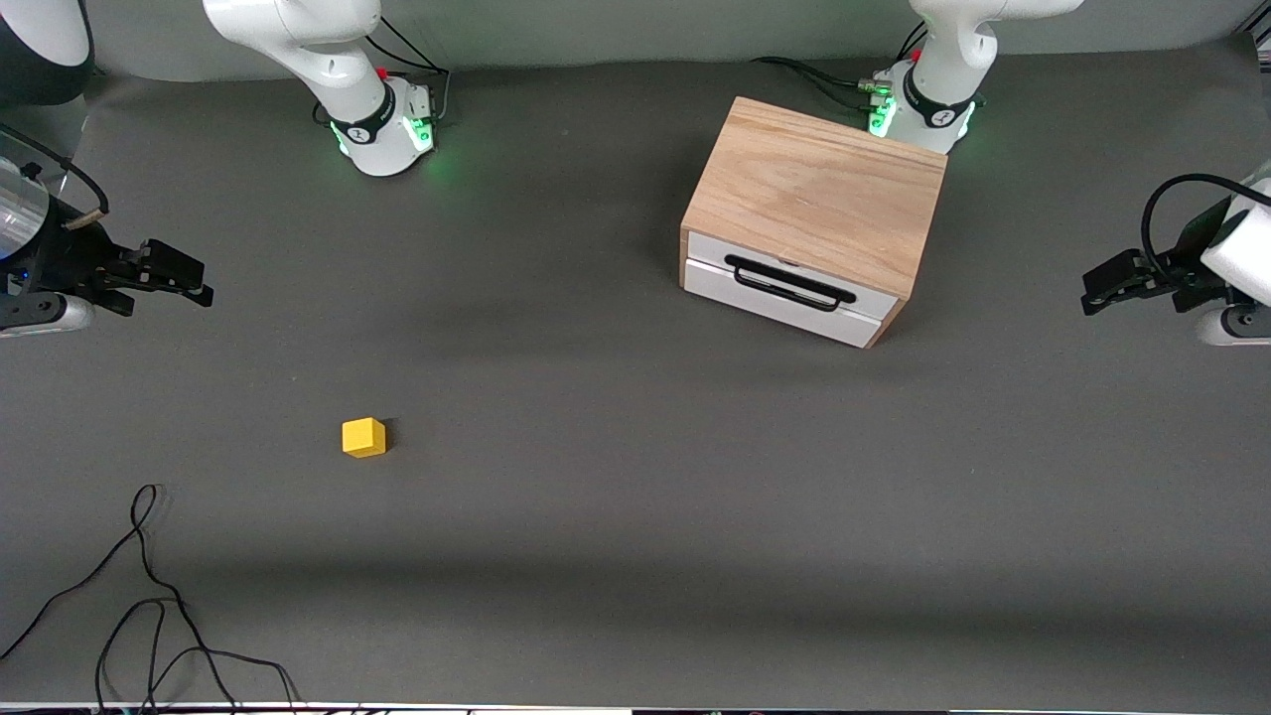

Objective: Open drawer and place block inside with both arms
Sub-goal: 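Move the left gripper toward the black drawer handle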

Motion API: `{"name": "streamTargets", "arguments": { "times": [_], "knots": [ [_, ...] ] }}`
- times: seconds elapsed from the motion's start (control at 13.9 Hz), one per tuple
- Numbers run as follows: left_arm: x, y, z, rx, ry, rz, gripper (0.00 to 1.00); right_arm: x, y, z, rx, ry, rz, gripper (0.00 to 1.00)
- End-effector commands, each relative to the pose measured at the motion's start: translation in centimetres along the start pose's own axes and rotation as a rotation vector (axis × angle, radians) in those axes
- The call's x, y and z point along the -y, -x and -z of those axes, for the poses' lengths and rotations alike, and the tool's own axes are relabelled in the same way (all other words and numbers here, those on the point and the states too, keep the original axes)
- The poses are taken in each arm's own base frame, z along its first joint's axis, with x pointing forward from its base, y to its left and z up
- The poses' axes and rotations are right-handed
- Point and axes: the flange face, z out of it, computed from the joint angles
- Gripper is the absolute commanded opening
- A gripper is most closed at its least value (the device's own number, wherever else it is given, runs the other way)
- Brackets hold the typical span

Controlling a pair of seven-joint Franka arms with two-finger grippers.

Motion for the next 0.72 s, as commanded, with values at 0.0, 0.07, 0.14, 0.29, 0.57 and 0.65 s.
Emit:
{"name": "streamTargets", "arguments": {
  "times": [0.0, 0.07, 0.14, 0.29, 0.57, 0.65],
  "knots": [
    [0.2, 0.3, 0.1, -0.008, -0.014, -0.011, 1.00, 1.0, 0.1, 0.2, 0.006, 0.017, 0.004, 1.00],
    [0.2, 0.3, 0.1, -0.007, -0.014, -0.011, 1.00, 0.9, 0.0, 0.6, -0.003, 0.018, 0.000, 1.00],
    [0.2, 0.3, 0.1, -0.008, -0.014, -0.010, 1.00, 0.8, -0.4, 0.7, -0.007, 0.016, -0.001, 1.00],
    [0.1, 0.3, -0.1, -0.001, -0.015, -0.011, 1.00, 0.8, -0.8, 0.5, -0.008, 0.018, 0.006, 1.00],
    [-0.9, 0.4, -0.1, 0.004, -0.014, -0.011, 1.00, 0.9, -1.2, -0.4, 0.007, 0.016, 0.004, 1.00],
    [-1.5, 0.4, -0.1, 0.005, -0.006, -0.011, 1.00, 1.0, -1.3, -0.6, 0.012, 0.016, 0.005, 1.00]
  ]
}}
